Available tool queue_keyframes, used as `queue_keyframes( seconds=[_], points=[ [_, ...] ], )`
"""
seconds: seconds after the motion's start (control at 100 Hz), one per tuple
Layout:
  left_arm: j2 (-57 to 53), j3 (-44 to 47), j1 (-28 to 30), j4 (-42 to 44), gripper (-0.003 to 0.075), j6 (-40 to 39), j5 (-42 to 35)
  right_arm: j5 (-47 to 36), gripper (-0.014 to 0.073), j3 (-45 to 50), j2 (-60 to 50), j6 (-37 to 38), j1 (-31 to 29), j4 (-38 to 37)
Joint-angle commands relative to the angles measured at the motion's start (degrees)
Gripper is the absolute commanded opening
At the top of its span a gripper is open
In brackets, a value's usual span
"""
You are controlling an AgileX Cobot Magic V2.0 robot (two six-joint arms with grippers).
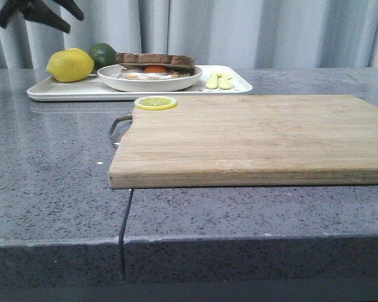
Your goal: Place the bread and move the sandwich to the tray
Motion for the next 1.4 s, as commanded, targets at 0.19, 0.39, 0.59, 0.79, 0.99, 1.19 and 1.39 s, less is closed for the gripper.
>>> queue_keyframes(
  seconds=[0.19,0.39,0.59,0.79,0.99,1.19,1.39],
  points=[
    [-12.3,-3.1,0.1,9.0,0.0228,0.1,4.9,-5.2,0.0459,-1.4,0.6,0.1,-0.4,-0.7],
    [-19.6,-3.1,-0.3,9.5,0.0228,1.6,4.9,-5.2,0.0459,-1.4,0.6,0.1,-0.4,-0.7],
    [-29.4,0.7,-0.3,10.4,0.0228,4.7,4.9,-5.2,0.0459,-1.4,0.6,0.1,-0.4,-0.7],
    [-41.7,12.2,-1.6,12.6,0.0228,9.8,4.6,-5.2,0.0459,-1.4,0.6,0.1,-0.4,-0.7],
    [-54.8,28.5,-3.1,12.6,0.0228,12.1,-0.7,-5.2,0.0459,-1.4,0.6,0.1,-0.4,-0.7],
    [-69.8,51.4,-3.2,12.6,0.0228,14.1,-11.6,-5.1,0.0459,-1.4,0.6,0.1,-0.4,-0.7],
    [-87.3,75.3,-3.2,12.3,0.0228,16.6,-27.2,-5.1,0.0459,-1.4,0.6,0.1,-0.4,-0.7]
  ],
)
